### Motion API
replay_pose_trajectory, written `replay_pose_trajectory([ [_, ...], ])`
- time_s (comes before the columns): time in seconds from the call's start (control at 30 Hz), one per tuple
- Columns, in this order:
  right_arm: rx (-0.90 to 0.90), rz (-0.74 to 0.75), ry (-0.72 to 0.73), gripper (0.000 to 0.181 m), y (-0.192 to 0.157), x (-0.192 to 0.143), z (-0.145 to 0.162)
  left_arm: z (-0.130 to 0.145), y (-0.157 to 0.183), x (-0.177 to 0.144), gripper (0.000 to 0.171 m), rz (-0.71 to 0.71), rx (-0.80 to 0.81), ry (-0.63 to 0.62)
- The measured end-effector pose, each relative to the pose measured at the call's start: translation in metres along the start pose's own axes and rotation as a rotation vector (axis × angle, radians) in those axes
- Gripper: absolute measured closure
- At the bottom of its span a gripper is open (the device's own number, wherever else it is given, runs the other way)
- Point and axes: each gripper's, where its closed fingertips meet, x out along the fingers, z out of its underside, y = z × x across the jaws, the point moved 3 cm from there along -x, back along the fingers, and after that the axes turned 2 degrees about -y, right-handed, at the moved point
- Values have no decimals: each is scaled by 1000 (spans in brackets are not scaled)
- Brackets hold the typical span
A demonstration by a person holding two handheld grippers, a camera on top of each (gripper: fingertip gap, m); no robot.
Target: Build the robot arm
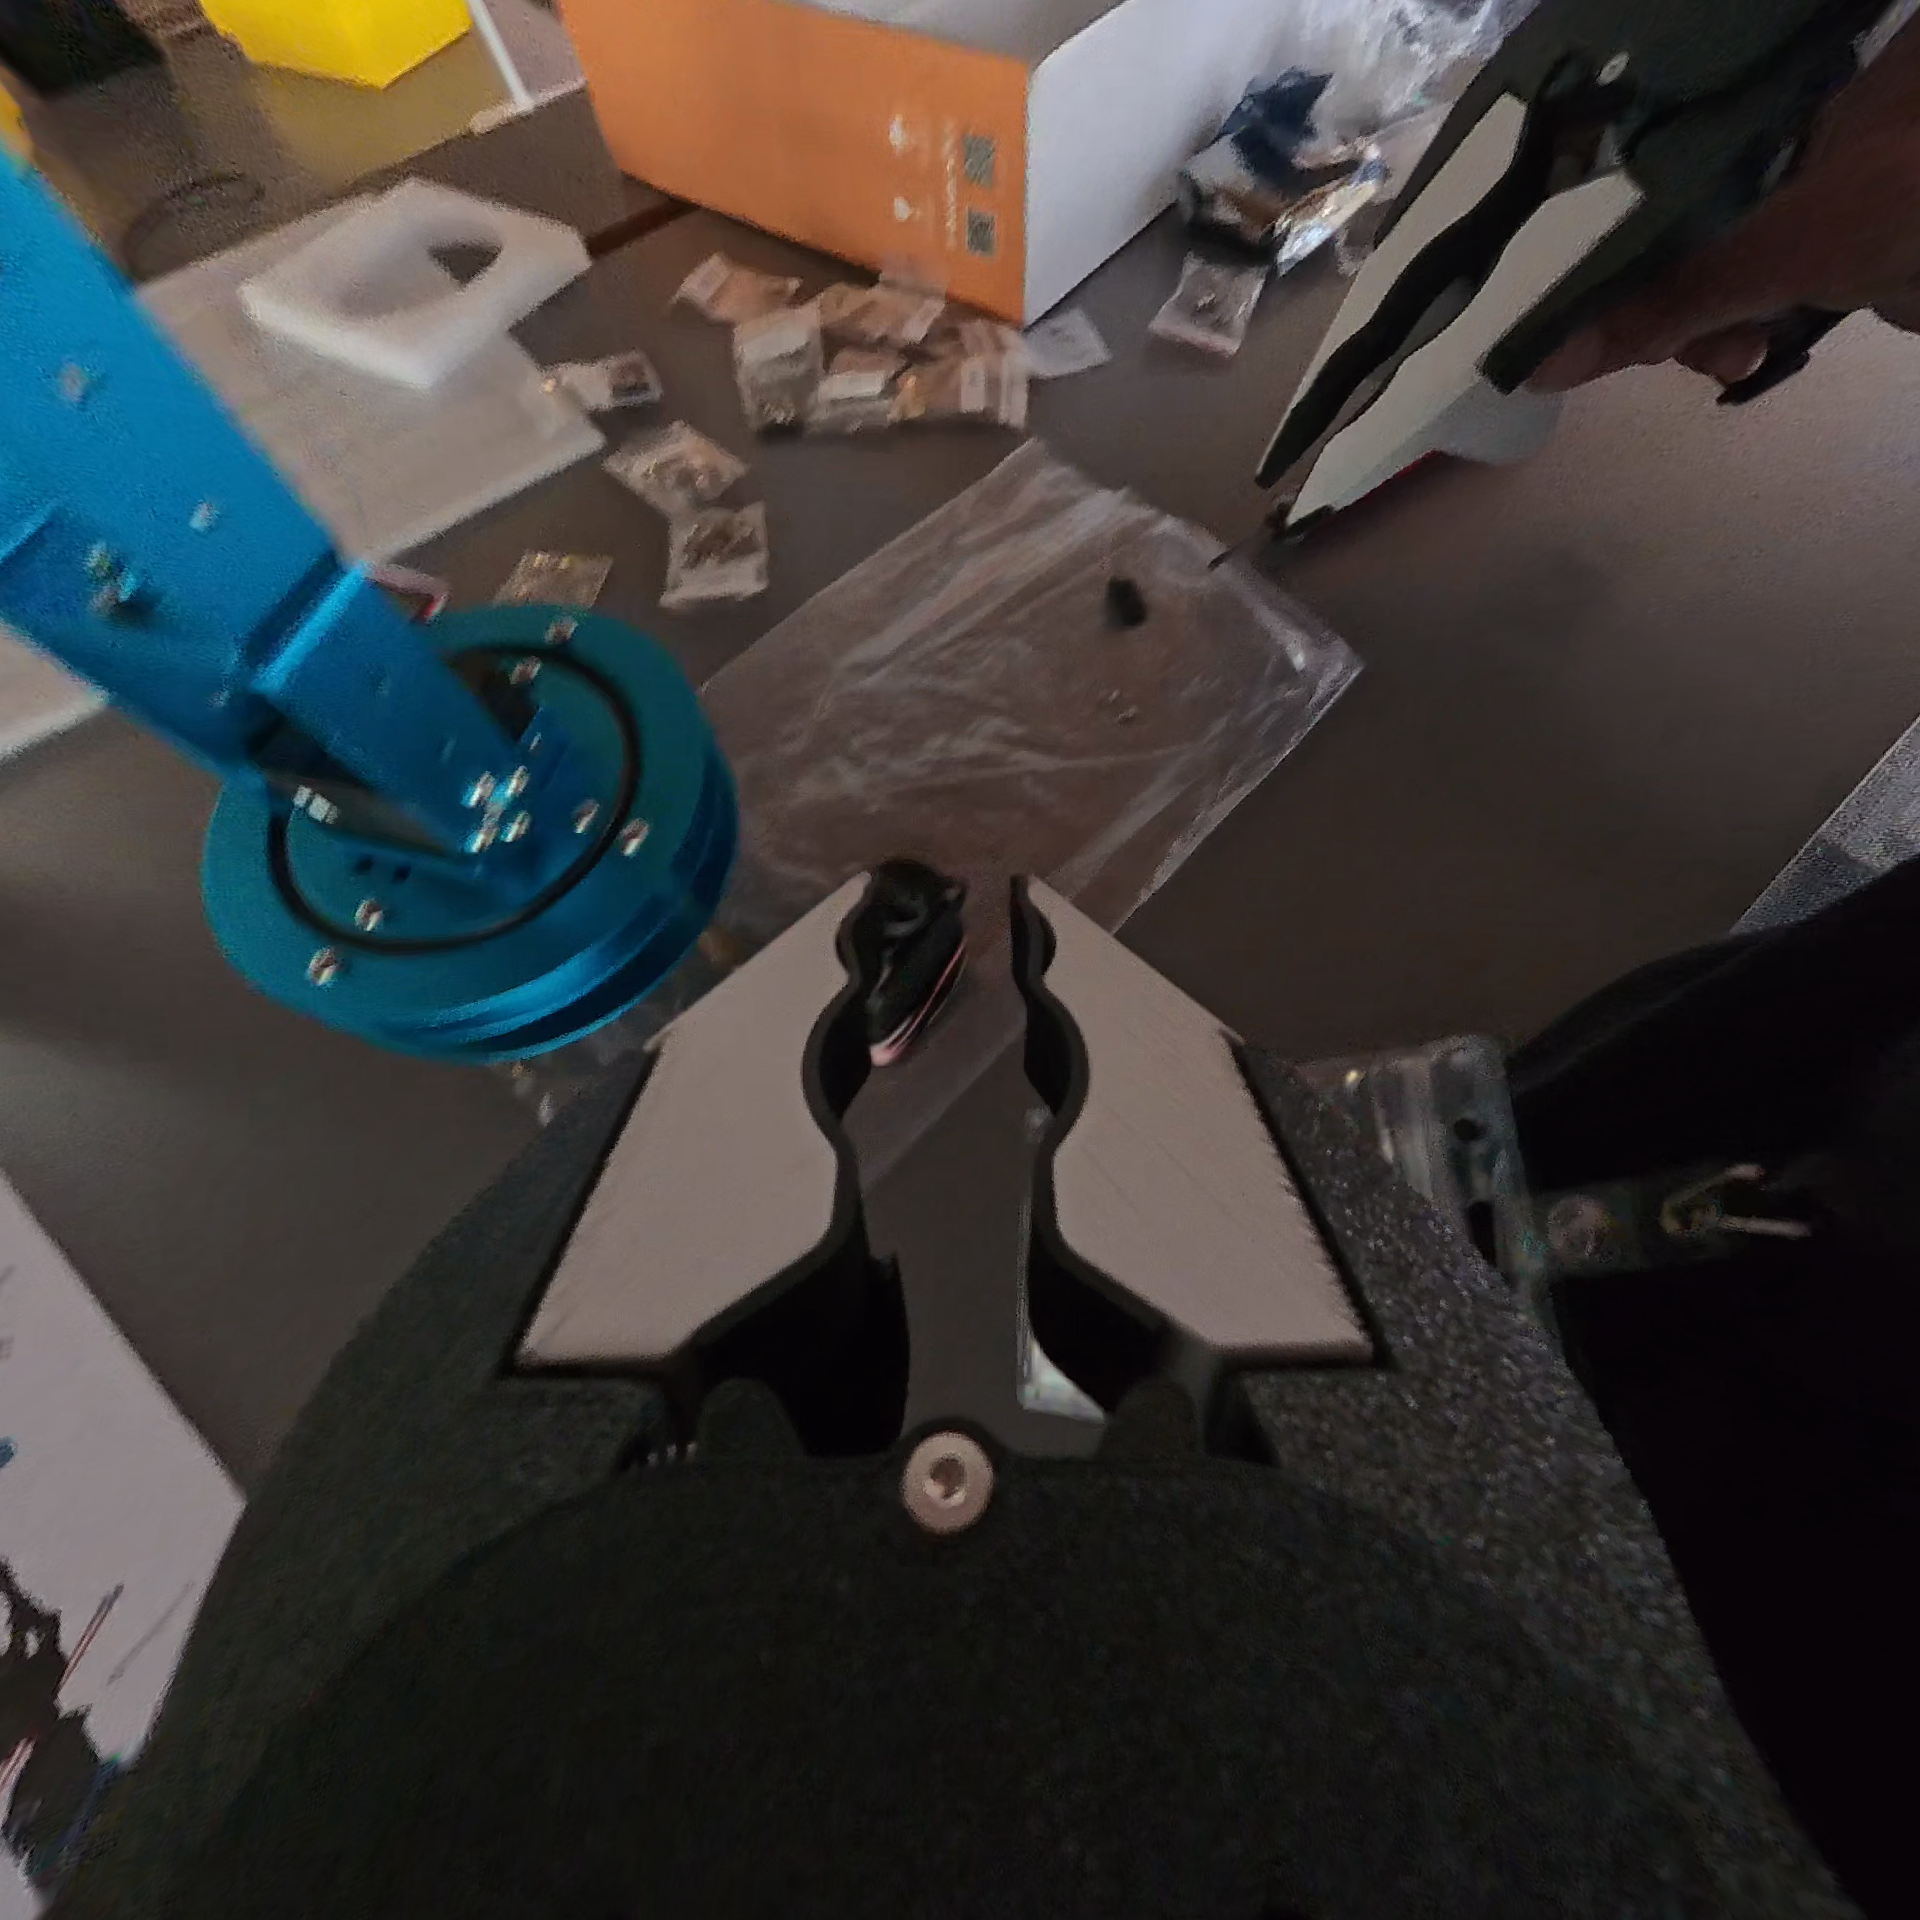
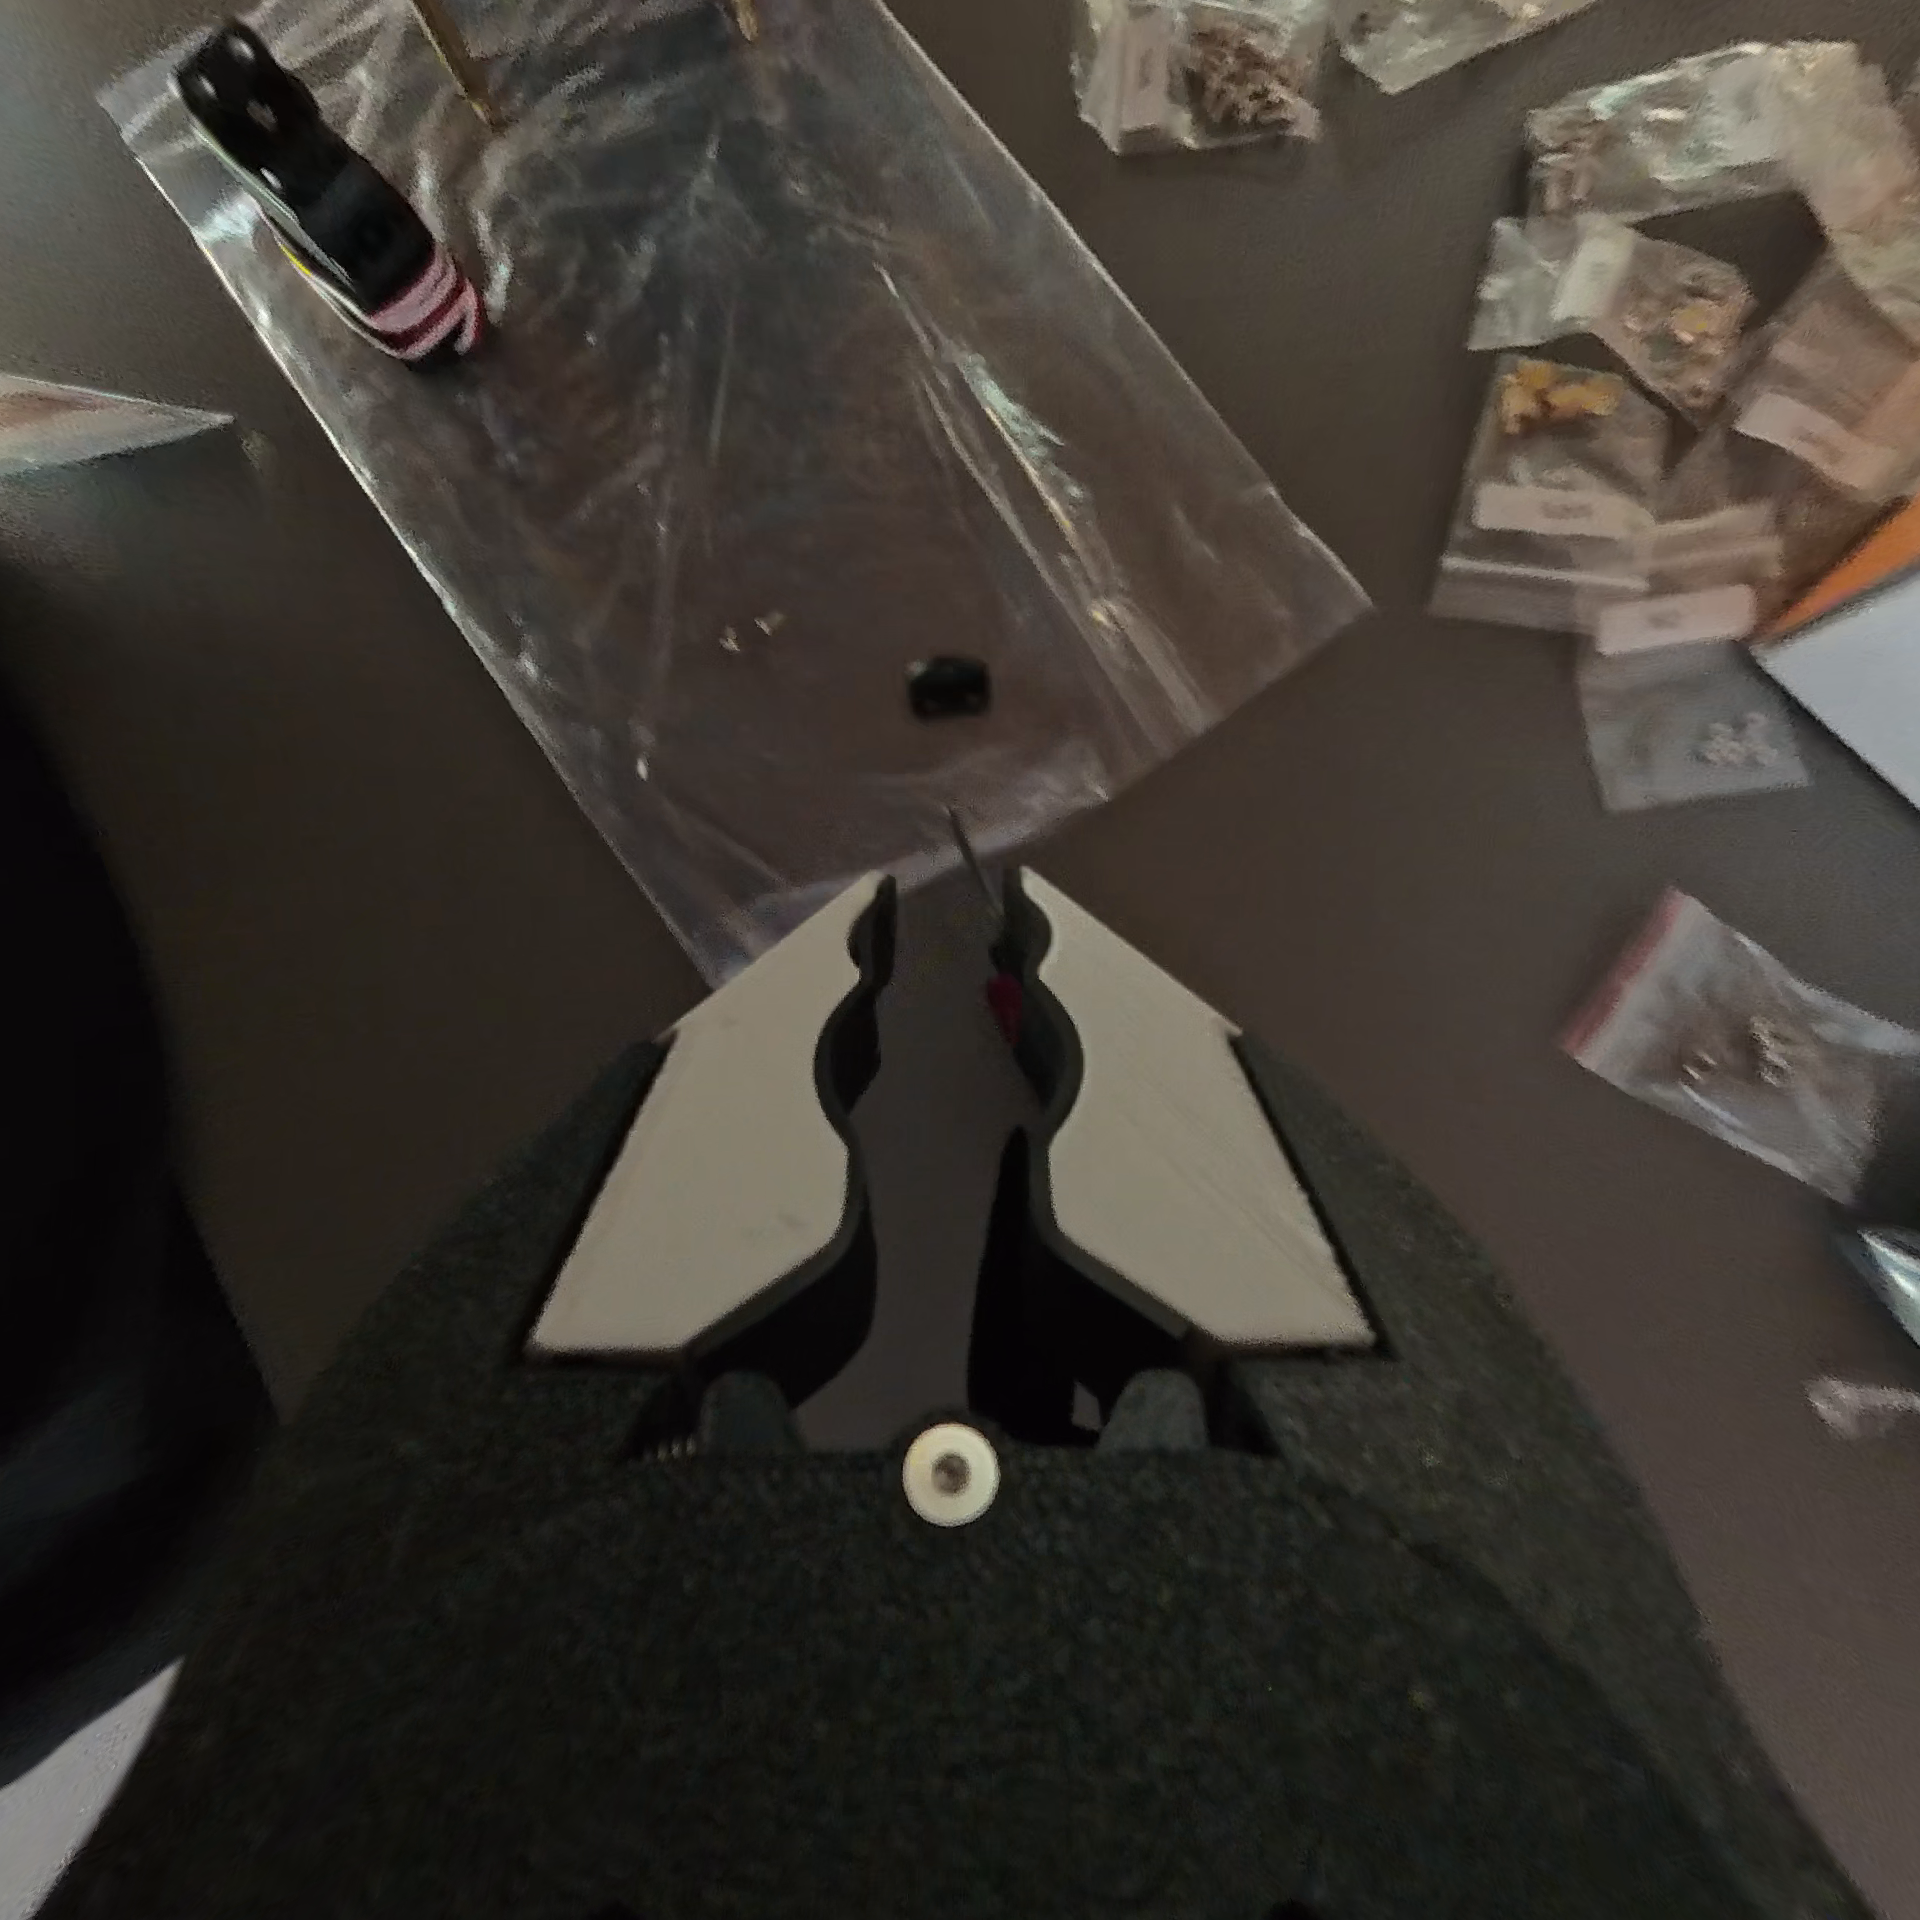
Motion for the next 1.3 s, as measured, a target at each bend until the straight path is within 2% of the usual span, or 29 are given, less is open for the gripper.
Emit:
replay_pose_trajectory([
  [0.07,32,2,23,158,10,-15,13,-19,16,11,148,13,25,25],
  [0.13,81,7,60,153,23,-29,27,-36,43,33,148,113,50,16],
  [0.2,106,17,64,153,33,-39,45,-51,64,64,148,144,80,-7],
  [0.3,157,5,112,154,41,-56,68,-69,104,126,143,228,242,-78],
  [0.37,224,-13,164,154,44,-72,80,-70,126,169,133,271,383,-164],
  [0.47,282,-3,259,154,42,-97,96,-67,133,213,130,290,480,-270],
  [0.63,347,-3,492,153,19,-119,114,-66,146,229,142,474,518,-341],
  [0.67,365,-4,521,151,14,-119,117,-65,148,228,149,515,546,-349],
  [0.77,406,-12,532,142,-1,-113,125,-66,149,228,151,533,606,-407],
  [0.83,411,-20,538,139,-13,-111,122,-67,152,226,152,590,543,-461],
  [0.97,517,-125,528,131,-29,-94,119,-79,175,200,151,909,172,-580],
  [1.03,585,-160,508,127,-30,-82,121,-86,179,190,152,1007,17,-624],
  [1.1,675,-262,511,124,-32,-77,119,-90,183,184,152,1083,-100,-651],
  [1.17,727,-287,612,119,-25,-84,111,-98,186,179,153,1148,-220,-644],
  [1.23,745,-296,711,121,-18,-90,105,-110,190,169,152,1247,-343,-608],
  [1.3,745,-384,870,124,-16,-106,92,-118,195,160,152,1296,-392,-578],
])
